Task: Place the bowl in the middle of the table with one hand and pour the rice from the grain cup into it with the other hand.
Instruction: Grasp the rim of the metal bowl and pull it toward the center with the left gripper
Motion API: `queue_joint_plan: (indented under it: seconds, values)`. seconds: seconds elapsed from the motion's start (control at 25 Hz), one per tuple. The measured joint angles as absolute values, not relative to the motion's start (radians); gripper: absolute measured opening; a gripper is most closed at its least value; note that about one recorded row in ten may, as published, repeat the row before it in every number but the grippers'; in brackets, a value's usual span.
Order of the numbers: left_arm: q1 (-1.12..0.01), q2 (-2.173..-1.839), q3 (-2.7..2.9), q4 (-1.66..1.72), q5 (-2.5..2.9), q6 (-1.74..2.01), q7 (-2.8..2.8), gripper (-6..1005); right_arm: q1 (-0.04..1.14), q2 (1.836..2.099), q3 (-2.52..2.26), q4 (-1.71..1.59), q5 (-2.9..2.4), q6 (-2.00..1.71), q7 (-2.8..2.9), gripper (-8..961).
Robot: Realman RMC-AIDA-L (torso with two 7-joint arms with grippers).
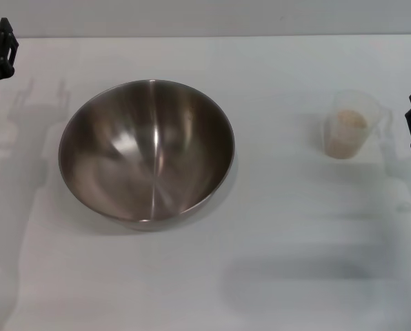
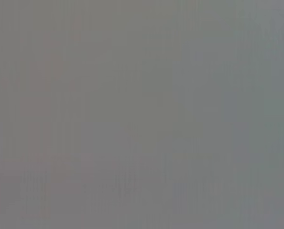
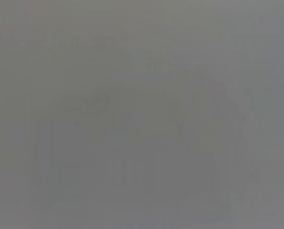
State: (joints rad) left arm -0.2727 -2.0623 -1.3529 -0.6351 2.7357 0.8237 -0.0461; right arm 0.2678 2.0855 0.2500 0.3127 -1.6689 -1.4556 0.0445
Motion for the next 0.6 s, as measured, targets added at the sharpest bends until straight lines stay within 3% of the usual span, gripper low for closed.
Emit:
queue_joint_plan:
  seconds: [0.6]
  values:
    - [-0.277,-2.061,-1.353,-0.635,2.738,0.819,-0.051,535,0.27,2.086,0.25,0.313,-1.669,-1.454,0.044,545]
